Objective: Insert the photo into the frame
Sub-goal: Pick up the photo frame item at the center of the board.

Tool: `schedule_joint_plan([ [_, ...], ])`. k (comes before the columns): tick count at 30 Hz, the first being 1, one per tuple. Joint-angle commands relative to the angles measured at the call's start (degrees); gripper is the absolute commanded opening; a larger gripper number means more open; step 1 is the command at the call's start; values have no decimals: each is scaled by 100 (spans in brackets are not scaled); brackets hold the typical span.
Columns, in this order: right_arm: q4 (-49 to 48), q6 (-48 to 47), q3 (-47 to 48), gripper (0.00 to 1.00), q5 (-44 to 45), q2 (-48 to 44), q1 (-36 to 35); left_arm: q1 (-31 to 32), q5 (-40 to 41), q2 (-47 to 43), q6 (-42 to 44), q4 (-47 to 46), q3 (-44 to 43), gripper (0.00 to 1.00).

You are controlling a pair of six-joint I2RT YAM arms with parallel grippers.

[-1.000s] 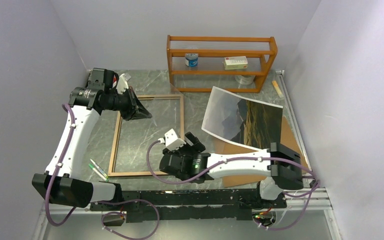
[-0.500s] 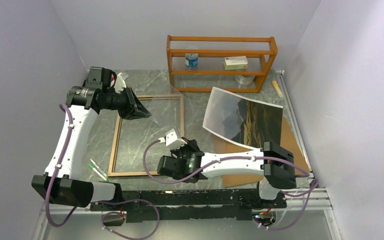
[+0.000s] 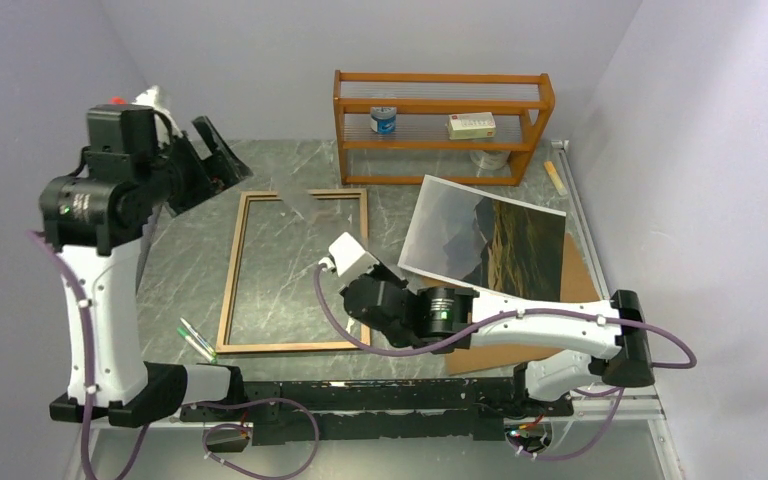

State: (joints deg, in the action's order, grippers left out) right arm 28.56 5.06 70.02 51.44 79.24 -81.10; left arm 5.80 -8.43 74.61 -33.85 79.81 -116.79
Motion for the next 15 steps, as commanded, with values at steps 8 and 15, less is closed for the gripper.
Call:
schedule_joint_plan([
  [8, -312, -306, 1887, 0, -2082, -195, 132, -27, 2327, -1868, -528, -1460, 548, 93],
  [15, -440, -68, 2593, 0, -2755, 361, 429, -27, 2552, -2332, -326, -1853, 682, 93],
])
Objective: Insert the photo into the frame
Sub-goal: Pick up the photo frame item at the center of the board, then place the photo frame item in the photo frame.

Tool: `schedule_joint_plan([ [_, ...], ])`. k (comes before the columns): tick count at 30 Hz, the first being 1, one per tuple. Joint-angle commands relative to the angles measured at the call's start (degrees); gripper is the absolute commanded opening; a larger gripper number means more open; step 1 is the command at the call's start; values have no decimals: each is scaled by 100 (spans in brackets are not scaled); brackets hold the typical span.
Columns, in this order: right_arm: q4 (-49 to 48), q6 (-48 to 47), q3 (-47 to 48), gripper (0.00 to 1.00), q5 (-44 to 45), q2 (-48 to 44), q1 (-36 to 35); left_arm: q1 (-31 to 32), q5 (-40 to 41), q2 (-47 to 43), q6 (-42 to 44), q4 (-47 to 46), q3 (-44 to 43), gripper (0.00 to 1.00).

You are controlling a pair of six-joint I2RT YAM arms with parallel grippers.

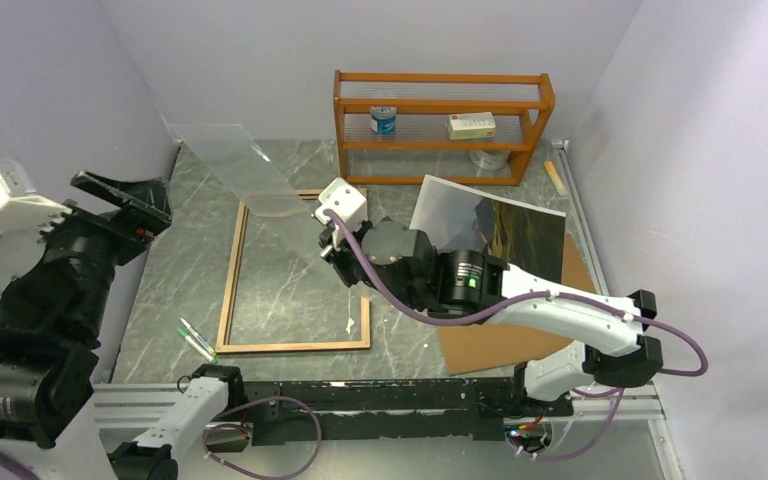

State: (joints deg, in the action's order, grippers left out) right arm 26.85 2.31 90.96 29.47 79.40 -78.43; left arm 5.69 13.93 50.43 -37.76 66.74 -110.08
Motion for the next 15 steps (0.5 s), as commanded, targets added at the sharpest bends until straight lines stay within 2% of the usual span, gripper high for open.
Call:
schedule_joint_plan([
  [1, -251, 315, 633, 0, -651, 442, 229, -16, 329, 93, 118, -510, -29, 94],
  [6, -183, 1737, 1330, 0, -1525, 1004, 867, -16, -12, 117, 551, -516, 227, 94],
  [11, 134, 3941, 1991, 0, -2410, 1821, 1694, -16, -478, 308, 915, -460, 973, 94],
  [15, -341, 5461, 1505, 0, -3438, 2316, 2291, -16, -600, 455, 987, -391, 1540, 94],
])
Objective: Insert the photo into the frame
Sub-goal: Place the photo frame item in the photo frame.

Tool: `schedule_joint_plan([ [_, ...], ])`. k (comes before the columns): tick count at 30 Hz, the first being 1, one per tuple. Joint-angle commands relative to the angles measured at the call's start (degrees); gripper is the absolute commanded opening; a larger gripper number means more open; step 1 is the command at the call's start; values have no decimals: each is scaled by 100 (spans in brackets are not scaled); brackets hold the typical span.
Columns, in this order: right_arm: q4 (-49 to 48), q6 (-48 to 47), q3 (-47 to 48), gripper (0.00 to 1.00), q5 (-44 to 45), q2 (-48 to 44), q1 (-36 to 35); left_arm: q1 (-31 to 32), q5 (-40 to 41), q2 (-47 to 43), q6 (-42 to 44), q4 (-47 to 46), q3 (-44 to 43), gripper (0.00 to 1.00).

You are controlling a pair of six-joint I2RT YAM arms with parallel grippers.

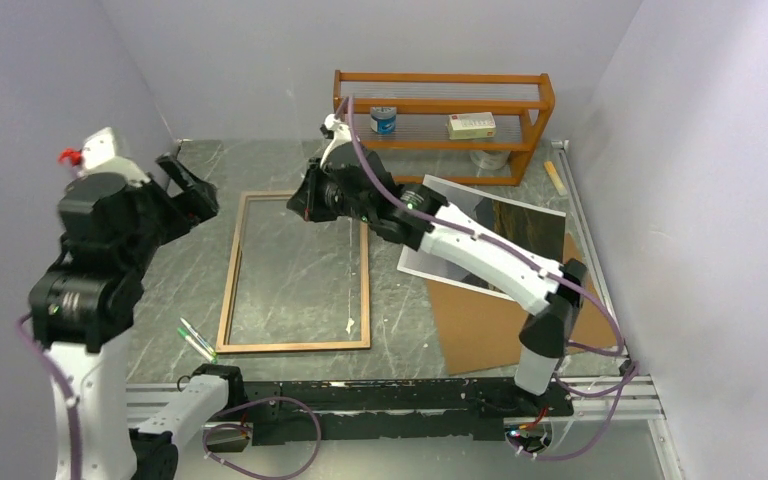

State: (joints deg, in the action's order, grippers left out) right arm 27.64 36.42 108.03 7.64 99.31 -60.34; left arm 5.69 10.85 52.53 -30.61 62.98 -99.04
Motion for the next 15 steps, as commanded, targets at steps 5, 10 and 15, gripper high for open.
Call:
schedule_joint_plan([
  [5, -913, 3069, -418, 0, -2354, 1052, 1068, -16, -329, 523, 162, 38, 839, 94],
  [10, -1352, 3272, -156, 0, -2961, 1381, 1311, -16, -254, 805, 82, -9, 1082, 94],
  [15, -1584, 3375, -79, 0, -3323, 1532, 1460, -15, -37, 1048, 160, 7, 1069, 94],
])
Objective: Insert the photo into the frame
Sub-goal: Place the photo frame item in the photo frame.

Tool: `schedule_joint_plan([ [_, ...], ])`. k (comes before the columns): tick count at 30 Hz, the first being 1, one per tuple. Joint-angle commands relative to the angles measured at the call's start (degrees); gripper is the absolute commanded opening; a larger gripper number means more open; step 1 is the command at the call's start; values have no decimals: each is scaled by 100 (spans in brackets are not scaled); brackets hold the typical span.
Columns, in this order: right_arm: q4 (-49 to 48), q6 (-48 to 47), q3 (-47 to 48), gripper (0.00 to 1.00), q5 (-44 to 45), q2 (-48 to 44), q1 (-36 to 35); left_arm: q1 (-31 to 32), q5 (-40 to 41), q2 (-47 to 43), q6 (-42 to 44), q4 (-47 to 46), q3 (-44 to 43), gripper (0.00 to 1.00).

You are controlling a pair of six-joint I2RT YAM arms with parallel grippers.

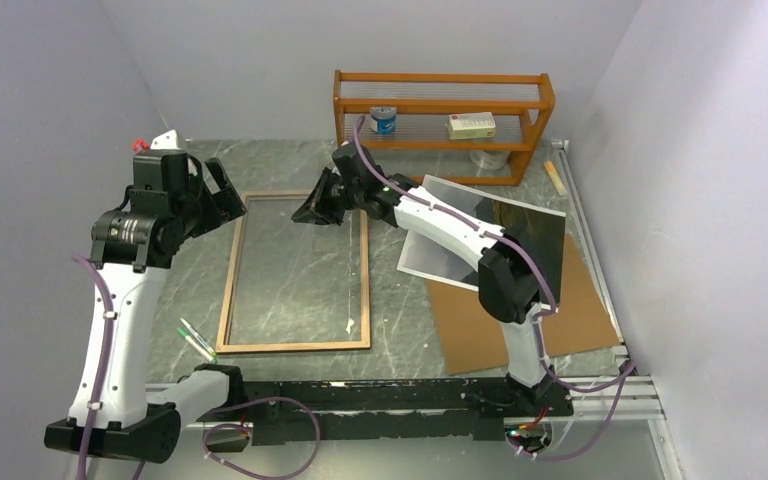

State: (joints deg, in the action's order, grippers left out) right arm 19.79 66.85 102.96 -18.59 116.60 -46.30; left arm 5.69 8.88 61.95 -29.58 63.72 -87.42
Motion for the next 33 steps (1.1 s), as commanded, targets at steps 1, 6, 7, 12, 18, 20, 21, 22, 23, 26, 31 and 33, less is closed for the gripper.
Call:
schedule_joint_plan([
  [1, -788, 356, 441, 0, -758, -146, 60, -16, 182, 150, 76, -83, -132, 94],
  [6, -987, 588, 94, 0, -876, 40, 67, -24, 239, 348, 164, -198, -179, 94],
  [7, -1056, 640, -28, 0, -908, 65, 78, -24, 200, 408, 160, -213, -175, 94],
  [12, -1020, 260, -335, 0, -716, 80, 182, -29, 147, 493, 164, -474, 217, 94],
  [18, -1670, -226, -1776, 0, -198, -257, 221, -203, -203, 1036, 348, -649, 669, 94],
  [20, -1917, -416, -2120, 0, -161, -279, 248, -425, -459, 1314, 397, -744, 805, 94],
  [21, -1948, -488, -2251, 0, -124, -289, 271, -511, -613, 1438, 415, -811, 840, 94],
  [22, -2121, -523, -2379, 0, -121, -291, 303, -626, -787, 1585, 413, -883, 882, 94],
  [23, -2303, -552, -2523, 0, -143, -299, 337, -806, -953, 1731, 424, -944, 910, 94],
  [26, -2542, -641, -2825, 0, -36, -379, 426, -1210, -1305, 2134, 437, -1137, 936, 94],
  [31, -3054, -674, -3318, 0, 91, -540, 505, -1719, -1754, 2750, 541, -1510, 944, 94],
  [33, -3073, -621, -3303, 0, 133, -509, 540, -1869, -1856, 3079, 610, -1568, 883, 94],
])
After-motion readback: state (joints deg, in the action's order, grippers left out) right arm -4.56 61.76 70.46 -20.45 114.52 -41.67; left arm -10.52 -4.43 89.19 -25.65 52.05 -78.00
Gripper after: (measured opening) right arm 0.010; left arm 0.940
